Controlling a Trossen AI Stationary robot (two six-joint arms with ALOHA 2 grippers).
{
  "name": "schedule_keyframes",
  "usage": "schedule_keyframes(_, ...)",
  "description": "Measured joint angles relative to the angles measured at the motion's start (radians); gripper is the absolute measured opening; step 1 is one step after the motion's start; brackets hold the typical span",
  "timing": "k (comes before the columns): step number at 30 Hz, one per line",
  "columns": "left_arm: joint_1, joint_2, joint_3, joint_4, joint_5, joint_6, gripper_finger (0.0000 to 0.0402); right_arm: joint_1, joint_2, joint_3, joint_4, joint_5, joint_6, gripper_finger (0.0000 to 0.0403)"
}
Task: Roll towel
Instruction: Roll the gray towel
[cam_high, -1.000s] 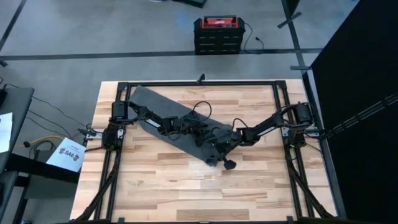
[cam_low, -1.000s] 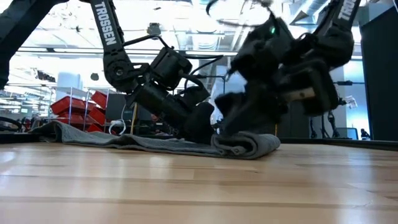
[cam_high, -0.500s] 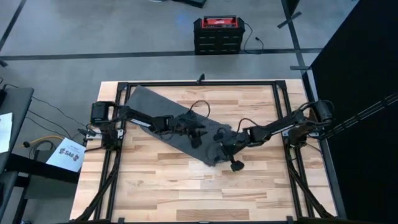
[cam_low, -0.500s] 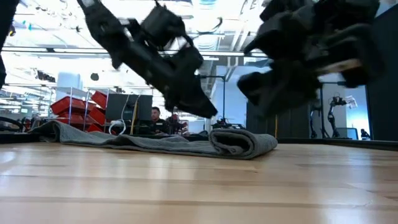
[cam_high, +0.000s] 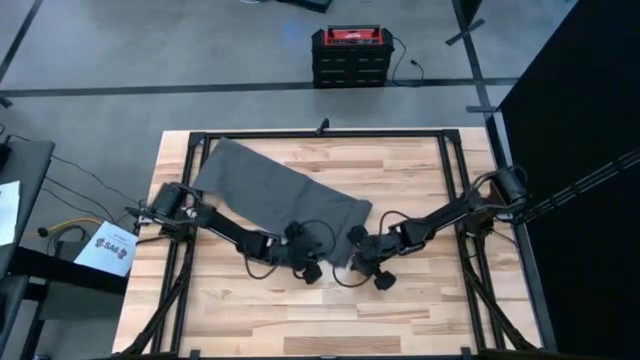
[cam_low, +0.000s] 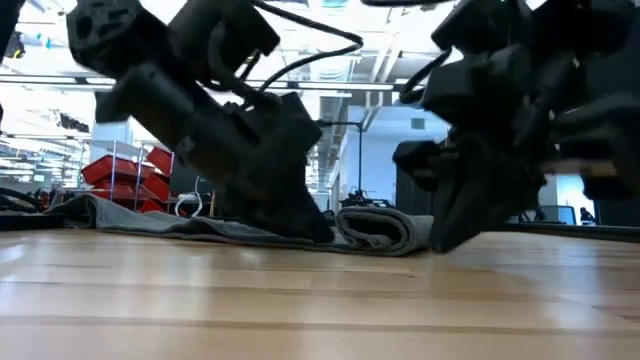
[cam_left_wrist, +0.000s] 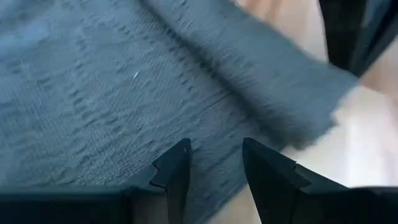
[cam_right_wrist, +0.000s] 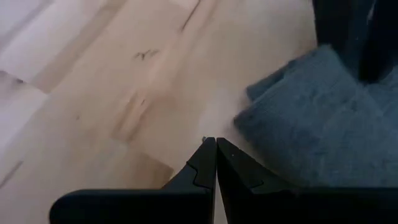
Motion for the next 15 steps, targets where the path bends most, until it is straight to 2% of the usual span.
schedule_keyframes(6,0.005,0.059,0.030,0.061,-0.002,-0.007,0.0133,-0.008,0.037,0.002,0.071,-0.004,-0.008,0.0000)
schedule_keyframes(15,0.012,0.059,0.036,0.038,0.011,-0.008,0.0133,-0.020,0.031,0.073,0.026,0.000,-0.092,0.0000)
